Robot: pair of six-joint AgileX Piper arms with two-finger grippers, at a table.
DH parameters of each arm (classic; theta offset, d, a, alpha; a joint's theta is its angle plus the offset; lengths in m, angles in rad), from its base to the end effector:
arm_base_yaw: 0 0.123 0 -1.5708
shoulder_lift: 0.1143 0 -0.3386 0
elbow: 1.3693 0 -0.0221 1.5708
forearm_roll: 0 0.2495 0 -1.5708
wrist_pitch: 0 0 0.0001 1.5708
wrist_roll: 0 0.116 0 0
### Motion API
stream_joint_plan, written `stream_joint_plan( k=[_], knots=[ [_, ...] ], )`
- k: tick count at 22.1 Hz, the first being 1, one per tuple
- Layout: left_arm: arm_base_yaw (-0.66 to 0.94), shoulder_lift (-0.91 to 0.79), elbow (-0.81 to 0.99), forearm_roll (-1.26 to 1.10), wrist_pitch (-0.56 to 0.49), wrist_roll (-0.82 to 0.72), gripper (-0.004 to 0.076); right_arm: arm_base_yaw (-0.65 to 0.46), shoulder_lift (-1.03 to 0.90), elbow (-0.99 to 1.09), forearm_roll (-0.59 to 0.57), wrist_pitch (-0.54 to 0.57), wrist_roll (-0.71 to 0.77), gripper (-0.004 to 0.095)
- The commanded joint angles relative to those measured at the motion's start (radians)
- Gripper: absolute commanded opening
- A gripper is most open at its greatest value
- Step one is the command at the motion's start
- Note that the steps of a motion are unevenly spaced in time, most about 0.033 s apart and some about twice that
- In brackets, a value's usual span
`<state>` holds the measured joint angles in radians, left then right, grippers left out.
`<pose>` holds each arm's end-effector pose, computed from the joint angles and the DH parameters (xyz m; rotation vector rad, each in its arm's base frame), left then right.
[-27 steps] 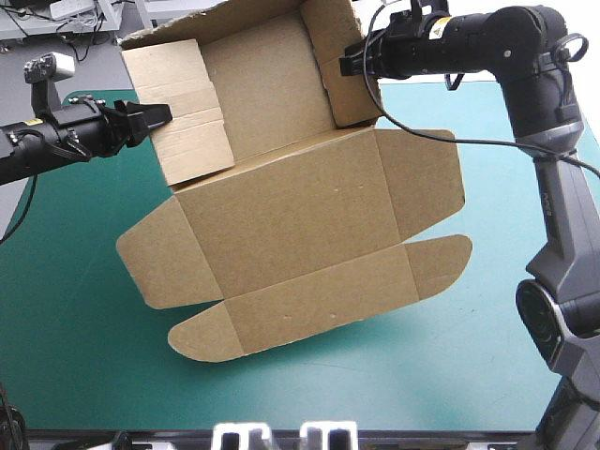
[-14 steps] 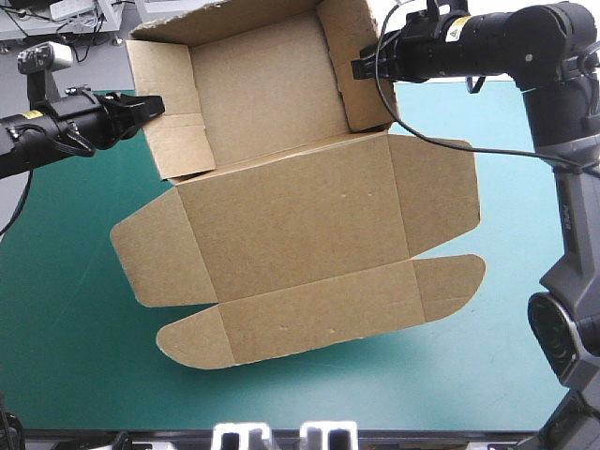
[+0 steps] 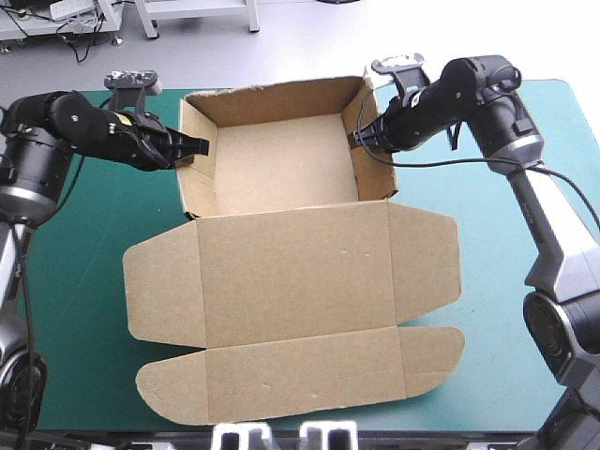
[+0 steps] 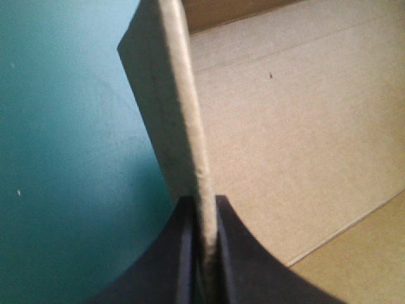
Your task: Fold the box
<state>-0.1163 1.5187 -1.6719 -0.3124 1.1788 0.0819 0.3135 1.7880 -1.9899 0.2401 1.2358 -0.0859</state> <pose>0.3193 -0.0705 0.4532 0.2150 2.4775 -0.4248 0.3818 0.1512 0.4443 -0.4930 2.4730 0.4098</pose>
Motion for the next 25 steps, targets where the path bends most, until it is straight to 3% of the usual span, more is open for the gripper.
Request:
stream_joint_plan(
  k=[1, 5, 13, 25],
  knots=[
    [-0.034, 0.054, -0.036, 0.05, -0.035, -0.029, -0.001, -0.007, -0.023, 0.103, -0.059, -0.001, -0.026, -0.0005],
    [-0.129, 0.176, -0.036, 0.092, -0.048, -0.058, -0.001, -0.007, 0.021, 0.213, 0.021, -0.082, -0.026, -0.0005],
    [-0.181, 0.337, -0.036, 0.154, -0.066, -0.131, -0.001, -0.007, 0.071, 0.224, 0.005, -0.179, -0.028, -0.0005],
    [-0.181, 0.382, -0.036, 0.115, -0.042, -0.132, -0.001, -0.007, 0.073, 0.224, -0.052, -0.211, -0.113, 0.0039]
  ],
)
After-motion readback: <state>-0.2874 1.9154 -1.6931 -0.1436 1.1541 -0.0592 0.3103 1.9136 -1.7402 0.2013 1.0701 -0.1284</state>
